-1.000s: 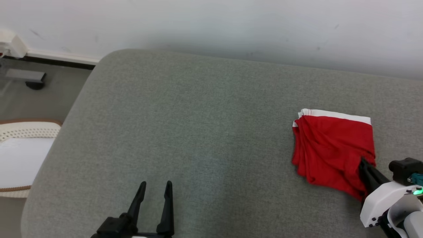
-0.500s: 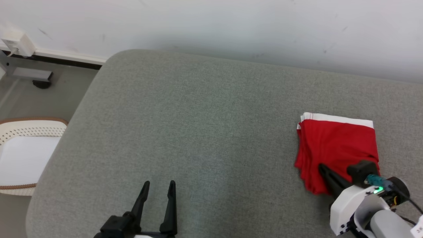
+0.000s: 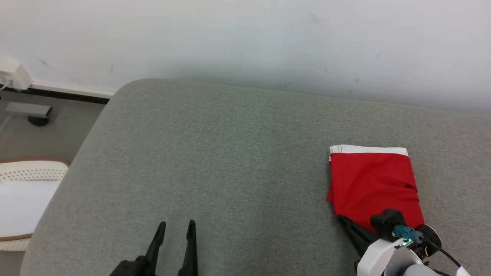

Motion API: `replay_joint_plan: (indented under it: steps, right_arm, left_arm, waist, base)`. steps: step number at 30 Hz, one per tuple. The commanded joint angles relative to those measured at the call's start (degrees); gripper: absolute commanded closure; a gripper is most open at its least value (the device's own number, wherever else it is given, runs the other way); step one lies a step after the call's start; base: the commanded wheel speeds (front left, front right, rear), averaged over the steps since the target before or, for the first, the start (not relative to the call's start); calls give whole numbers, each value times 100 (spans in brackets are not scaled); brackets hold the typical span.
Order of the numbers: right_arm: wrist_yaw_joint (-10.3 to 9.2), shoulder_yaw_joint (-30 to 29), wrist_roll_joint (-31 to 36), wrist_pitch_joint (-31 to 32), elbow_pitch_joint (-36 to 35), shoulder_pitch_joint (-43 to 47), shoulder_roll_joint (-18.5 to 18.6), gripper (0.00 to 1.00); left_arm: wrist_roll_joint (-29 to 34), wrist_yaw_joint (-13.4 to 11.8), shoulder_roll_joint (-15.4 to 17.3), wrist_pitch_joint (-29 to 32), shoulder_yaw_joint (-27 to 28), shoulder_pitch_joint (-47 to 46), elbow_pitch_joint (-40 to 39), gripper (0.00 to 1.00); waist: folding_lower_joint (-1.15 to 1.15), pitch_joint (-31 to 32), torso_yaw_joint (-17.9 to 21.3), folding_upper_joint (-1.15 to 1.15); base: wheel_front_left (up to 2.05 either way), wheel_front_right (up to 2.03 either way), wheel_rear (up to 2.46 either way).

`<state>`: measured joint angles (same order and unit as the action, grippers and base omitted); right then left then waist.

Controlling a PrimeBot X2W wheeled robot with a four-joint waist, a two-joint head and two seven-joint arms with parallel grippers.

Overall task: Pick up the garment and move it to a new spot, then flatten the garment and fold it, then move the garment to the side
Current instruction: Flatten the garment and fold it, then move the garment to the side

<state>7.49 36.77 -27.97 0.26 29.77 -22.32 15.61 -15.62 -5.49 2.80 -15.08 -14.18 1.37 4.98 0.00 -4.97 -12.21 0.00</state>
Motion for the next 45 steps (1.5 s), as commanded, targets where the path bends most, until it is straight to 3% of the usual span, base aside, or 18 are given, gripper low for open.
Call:
replay_joint_plan:
  steps: [1, 5, 8, 10, 12, 17, 29, 38, 45]
  right_arm:
    - [-3, -39, -54, -77, -30, 88, -20, 100]
    - [-3, -282, -136, -384, -180, 279, -32, 100]
    - [-3, -619, -55, -641, -297, 496, 36, 64]
    - [-3, -887, 13, -786, -358, 679, 52, 51]
    - [-3, -1170, 115, -938, -437, 859, 86, 0]
    - [-4, -1929, 396, -1314, -710, 1319, 176, 0]
    - [-4, -3386, 983, -1543, -1296, 2323, -215, 0]
    - [-4, -3887, 1154, -1542, -1497, 2786, -615, 0]
    - [-4, -3893, 1216, -1543, -1524, 2825, -692, 0]
  left_arm:
    - [47, 21, 22, -7, 28, 56, 6, 0]
    - [111, 69, 23, -7, 137, 163, 6, 0]
    - [169, 92, 23, -7, 224, 238, 14, 0]
    - [206, 127, 23, -7, 267, 294, 28, 0]
    - [246, 156, 23, -7, 296, 339, 55, 0]
    - [266, 205, 22, -7, 362, 426, 110, 0]
    - [474, 393, 23, -7, 354, 575, 338, 0]
    - [529, 501, 23, -7, 367, 703, 379, 0]
    - [496, 523, 23, -7, 371, 672, 362, 0]
  waist:
    - [0, 116, 123, 0]
    - [0, 280, 342, 0]
    - [0, 397, 514, 0]
    - [0, 467, 618, 0]
    - [0, 520, 707, 0]
    - [0, 611, 870, 0]
    - [0, 761, 898, 0]
    - [0, 832, 805, 0]
    - [0, 836, 792, 0]
  base:
    - [0, 0, 0]
    - [0, 0, 0]
    - [0, 0, 0]
    - [0, 0, 0]
    - [0, 0, 0]
    - [0, 0, 0]
    - [0, 0, 0]
    - [0, 0, 0]
    - [0, 0, 0]
